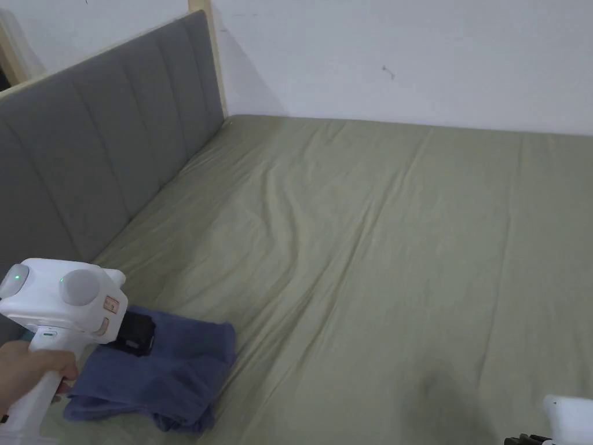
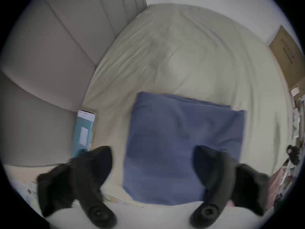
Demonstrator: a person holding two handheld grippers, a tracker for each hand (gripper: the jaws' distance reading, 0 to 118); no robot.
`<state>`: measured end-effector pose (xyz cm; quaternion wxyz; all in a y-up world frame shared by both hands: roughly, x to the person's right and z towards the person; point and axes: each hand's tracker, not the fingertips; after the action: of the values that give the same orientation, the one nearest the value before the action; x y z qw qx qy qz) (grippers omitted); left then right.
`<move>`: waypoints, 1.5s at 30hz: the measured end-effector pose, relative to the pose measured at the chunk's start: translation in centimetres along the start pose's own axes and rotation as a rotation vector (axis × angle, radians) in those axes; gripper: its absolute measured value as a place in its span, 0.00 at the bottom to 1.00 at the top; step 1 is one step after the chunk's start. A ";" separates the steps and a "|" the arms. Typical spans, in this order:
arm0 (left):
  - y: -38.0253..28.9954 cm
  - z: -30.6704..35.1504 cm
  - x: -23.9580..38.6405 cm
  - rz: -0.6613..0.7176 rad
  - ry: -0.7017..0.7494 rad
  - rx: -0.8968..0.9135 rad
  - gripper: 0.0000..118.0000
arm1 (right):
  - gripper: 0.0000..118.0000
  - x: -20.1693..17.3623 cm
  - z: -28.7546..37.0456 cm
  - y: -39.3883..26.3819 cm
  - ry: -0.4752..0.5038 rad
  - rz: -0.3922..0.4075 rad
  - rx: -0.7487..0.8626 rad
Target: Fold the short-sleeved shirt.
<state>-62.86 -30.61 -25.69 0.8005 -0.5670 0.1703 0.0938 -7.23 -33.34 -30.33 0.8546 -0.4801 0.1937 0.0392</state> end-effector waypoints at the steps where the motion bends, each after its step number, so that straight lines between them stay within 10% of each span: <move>1: -0.3 0.5 0.6 0.003 -0.026 0.021 0.55 | 0.00 0.1 0.1 -0.1 0.002 0.000 0.003; 3: -1.3 1.4 2.7 -0.009 -0.079 0.034 0.00 | 0.00 0.3 0.3 -0.2 0.005 0.004 0.007; 18: -7.7 14.1 22.6 -0.073 -0.169 0.462 0.00 | 0.00 2.3 6.8 0.6 -0.061 -0.100 0.297; 33: -14.1 24.6 31.1 -0.055 -0.047 1.041 0.00 | 0.00 -0.2 20.3 2.6 -0.335 0.084 0.846; 45: -16.3 24.1 31.9 -0.073 0.010 1.143 0.00 | 0.12 -2.6 21.3 2.0 -0.301 0.101 0.861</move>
<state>-23.77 -14.87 -16.29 0.9818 -0.0498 0.1780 -0.0437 -3.87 -14.16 -21.10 0.9920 -0.0604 0.0892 0.0663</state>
